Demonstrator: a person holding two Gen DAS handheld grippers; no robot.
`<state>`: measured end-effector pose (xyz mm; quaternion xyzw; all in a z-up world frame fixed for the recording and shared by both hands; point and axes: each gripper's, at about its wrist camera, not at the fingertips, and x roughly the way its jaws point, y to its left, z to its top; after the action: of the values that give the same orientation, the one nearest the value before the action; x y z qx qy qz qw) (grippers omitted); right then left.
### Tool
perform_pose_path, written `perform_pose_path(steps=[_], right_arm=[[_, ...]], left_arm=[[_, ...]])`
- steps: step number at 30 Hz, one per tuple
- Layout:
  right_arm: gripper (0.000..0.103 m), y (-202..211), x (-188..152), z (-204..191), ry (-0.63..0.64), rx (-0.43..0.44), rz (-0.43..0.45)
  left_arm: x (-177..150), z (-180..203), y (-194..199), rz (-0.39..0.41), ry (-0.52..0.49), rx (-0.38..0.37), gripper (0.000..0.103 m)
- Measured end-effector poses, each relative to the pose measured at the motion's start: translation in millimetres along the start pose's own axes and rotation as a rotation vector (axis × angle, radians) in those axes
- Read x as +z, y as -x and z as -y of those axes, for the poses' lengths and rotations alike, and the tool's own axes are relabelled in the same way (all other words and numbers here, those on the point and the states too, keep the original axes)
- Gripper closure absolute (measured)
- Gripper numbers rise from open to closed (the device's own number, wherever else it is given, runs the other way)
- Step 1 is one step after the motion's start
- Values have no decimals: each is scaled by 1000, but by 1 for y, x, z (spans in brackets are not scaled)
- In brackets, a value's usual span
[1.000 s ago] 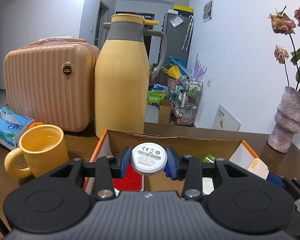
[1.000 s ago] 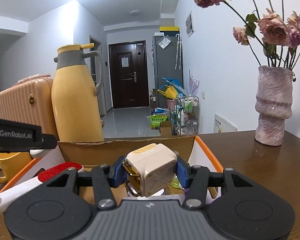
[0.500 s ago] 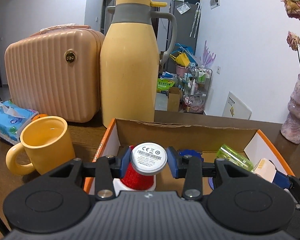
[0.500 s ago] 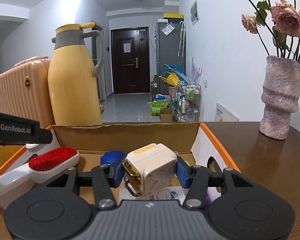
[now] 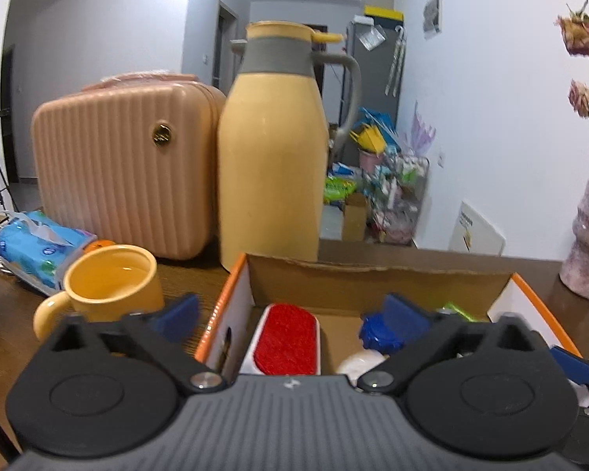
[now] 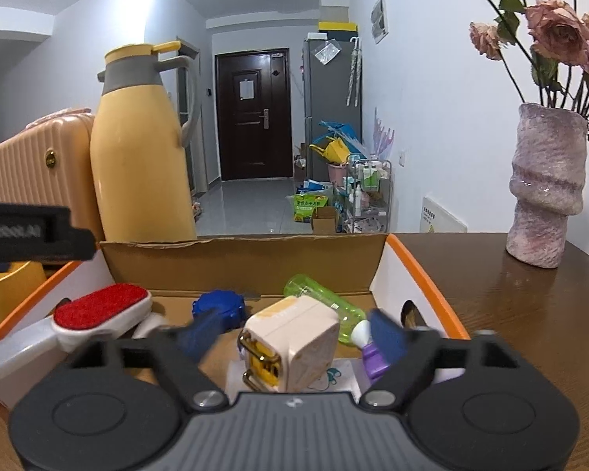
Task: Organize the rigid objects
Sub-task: 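Lower both tools into the box and open them to release disc and adapter, then withdraw both tools from the box toward the tape ring and white cap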
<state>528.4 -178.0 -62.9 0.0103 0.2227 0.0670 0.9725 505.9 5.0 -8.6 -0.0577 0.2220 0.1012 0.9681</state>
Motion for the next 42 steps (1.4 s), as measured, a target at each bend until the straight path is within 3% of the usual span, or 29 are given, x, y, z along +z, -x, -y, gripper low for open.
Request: perform_pose_path(steps=[3,8,29,42], right_arm=[[2,2,0,2,-11,-8,11],[0,5,2,6,-41,-14,25],[0,41,6,4,-17,-26,58],[0,88,-16,12,57,-49,88]], left_arm=[[1,-3,1,-2,17,-11,0],[1,-6,-1,-8,27,-16,0],[-2,-23,43,70,45,-71,0],[-23,-51,78,92,16,-74,0]])
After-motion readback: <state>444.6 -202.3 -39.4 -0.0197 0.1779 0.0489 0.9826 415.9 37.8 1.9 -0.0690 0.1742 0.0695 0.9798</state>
